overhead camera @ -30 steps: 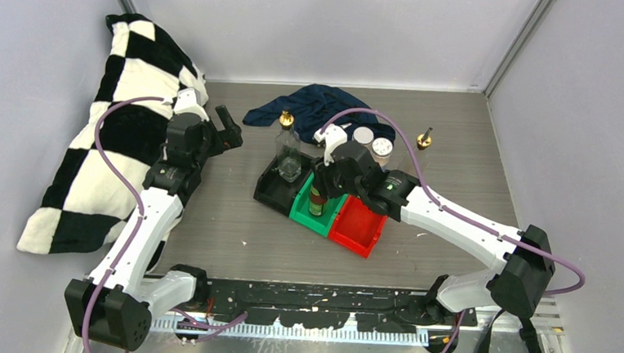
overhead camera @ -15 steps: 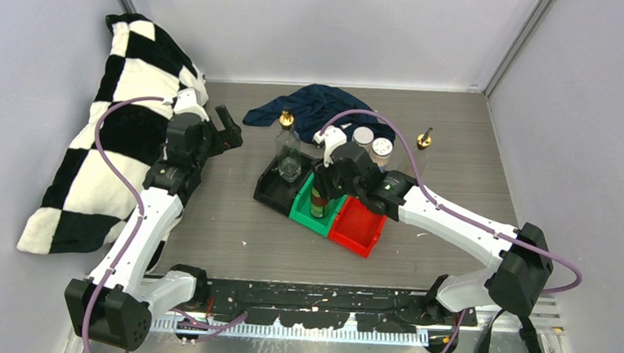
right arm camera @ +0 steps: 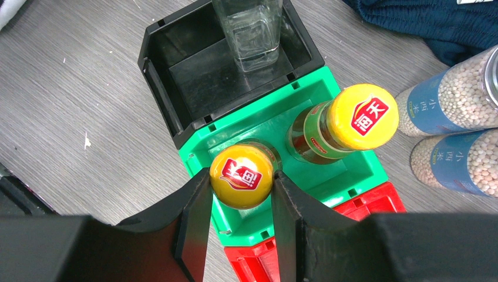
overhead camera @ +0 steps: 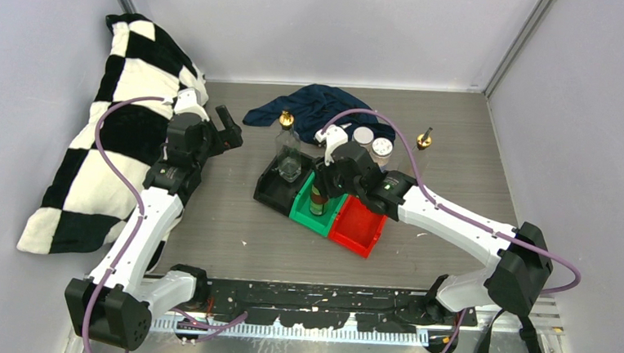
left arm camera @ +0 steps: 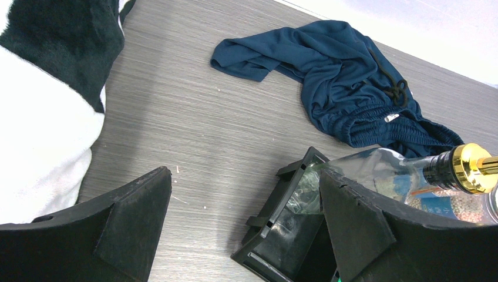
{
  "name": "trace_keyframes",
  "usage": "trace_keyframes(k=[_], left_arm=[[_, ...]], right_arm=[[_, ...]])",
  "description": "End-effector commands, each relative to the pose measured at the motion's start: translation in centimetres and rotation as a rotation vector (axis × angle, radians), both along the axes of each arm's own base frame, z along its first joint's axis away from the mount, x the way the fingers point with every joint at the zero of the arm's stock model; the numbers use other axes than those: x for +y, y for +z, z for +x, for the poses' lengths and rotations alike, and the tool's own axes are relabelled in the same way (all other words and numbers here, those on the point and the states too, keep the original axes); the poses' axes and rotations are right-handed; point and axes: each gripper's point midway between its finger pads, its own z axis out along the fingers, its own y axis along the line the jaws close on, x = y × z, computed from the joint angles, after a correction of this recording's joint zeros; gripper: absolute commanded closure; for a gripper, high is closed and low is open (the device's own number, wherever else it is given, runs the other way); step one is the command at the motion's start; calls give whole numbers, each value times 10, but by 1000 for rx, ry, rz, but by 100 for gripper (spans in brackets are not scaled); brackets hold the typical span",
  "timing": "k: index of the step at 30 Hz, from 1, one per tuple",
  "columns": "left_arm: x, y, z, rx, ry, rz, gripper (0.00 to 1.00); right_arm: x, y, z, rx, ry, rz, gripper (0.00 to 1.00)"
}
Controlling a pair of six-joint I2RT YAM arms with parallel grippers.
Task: Organize the condiment bottles
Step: Place the bottle in the storage box.
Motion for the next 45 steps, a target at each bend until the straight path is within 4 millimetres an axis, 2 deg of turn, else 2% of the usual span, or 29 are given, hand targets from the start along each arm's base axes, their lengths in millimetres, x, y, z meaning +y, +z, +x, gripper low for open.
trace_keyframes(k=[1,4,6,12,17,32,45], left_arm=[[-1,11,5,-47,1,2,3],[-1,10,6,-45,1,2,3],[-1,11,6,-46,1,3,3],[0,11,6,-46,3,3,3],[0,10,6,-45,4,4,3],[0,10,6,-45,2,3,3],[0,11,5,-47,3,1,3]], right_arm=[[16,43,14,-101,-15,150,99],[16,42,14,-98,-15,151,99],[16,42,14,-99,-15,152,95],[15,43,15,-103,-22,154,64],[14,44,15,-104,-25,153,51],[16,55,17,-119,-22,158,45],[12,88,21,-170,-35,168,41]])
